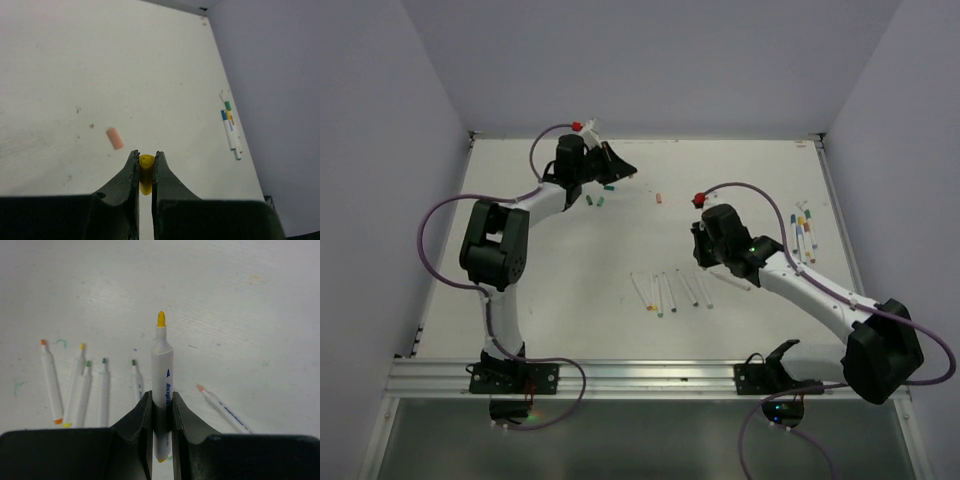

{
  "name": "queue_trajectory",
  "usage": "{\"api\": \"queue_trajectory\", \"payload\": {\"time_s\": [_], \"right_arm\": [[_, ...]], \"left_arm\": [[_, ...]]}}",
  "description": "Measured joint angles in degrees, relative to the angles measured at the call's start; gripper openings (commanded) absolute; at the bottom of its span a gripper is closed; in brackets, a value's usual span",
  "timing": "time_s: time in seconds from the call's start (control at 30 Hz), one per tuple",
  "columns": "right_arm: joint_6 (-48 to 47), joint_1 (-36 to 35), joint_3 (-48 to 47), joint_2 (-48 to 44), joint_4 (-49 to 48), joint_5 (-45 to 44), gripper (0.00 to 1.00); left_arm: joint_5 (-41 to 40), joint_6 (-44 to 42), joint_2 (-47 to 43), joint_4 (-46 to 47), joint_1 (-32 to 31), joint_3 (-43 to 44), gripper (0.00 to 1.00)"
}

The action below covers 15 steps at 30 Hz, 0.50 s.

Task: Open the pen caps

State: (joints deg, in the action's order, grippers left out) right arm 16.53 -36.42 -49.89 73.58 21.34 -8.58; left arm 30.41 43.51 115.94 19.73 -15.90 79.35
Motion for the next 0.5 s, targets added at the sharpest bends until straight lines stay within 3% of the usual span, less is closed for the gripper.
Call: {"api": "queue_trajectory", "payload": {"time_s": [0.23,0.5], "right_arm": [[-3.13,4.70,6.01,-5.62,4.24,-0.66,0.00],[-3.02,4.94,4.98,6.67,5.18,0.68,0.00]], "left_arm": [[-3.54,-6.91,4.70,-12.28,-1.90,1.95,0.00],[-6.67,-9.22,9.42,-18.84,-2.43,5.38,0.00]]}}
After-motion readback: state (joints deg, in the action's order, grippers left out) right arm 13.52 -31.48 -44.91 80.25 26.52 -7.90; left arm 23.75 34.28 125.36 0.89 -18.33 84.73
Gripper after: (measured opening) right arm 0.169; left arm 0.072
